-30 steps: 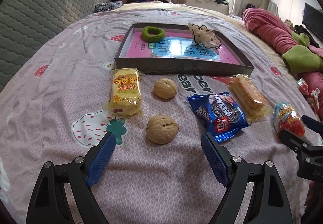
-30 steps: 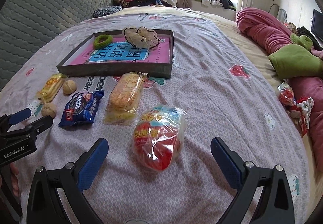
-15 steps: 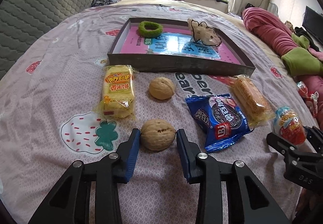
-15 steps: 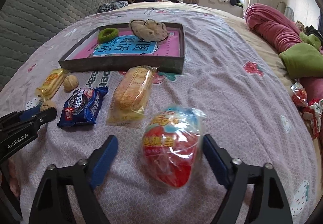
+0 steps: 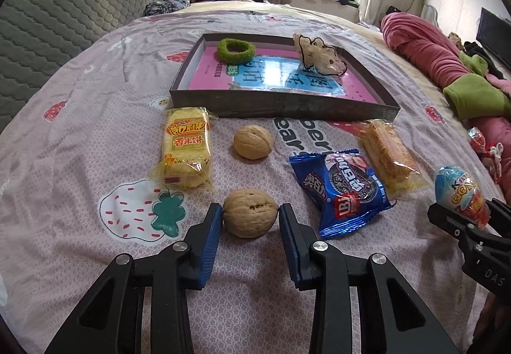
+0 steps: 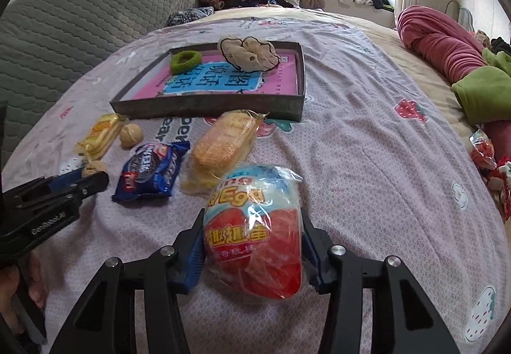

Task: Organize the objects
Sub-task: 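Grasp the red egg candy bag with the right tool while the left tool grasps a walnut, then carry the walnut and egg candy bag with both tools over the pink tray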

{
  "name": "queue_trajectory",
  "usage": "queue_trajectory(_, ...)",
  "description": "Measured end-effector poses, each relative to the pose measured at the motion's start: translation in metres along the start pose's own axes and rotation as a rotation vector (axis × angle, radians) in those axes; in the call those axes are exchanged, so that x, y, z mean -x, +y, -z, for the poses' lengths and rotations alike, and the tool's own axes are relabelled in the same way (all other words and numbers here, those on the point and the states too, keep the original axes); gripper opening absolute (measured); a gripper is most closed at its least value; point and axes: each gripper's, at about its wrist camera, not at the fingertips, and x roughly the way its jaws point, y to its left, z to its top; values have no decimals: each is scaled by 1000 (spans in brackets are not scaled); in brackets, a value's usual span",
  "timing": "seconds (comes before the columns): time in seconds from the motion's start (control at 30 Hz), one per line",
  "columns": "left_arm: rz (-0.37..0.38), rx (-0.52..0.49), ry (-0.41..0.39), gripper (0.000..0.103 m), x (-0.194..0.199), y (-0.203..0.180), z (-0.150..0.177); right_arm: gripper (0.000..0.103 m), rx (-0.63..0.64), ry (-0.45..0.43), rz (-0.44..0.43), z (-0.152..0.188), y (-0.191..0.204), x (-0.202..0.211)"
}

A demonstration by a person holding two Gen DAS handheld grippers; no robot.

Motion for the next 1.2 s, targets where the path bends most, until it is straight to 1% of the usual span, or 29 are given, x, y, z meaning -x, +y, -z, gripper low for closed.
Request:
queue_trajectory(0.33,-8,2,-27,38,20,-1,0,51,14,-19,-28,-2,14,16)
queue_trajectory(0.57,-7,-6,-53,38,38,-7,-5,51,21,-50,-37,-6,25,34)
queue_trajectory(1.03,-3,-5,-127,38,84,-14,-22,51,36,-124,-26,-23,45,74)
queue_trajectory(1.2,-8,-4,-143,38,96,-13,-24,51,39,-149,-19,-31,50,85)
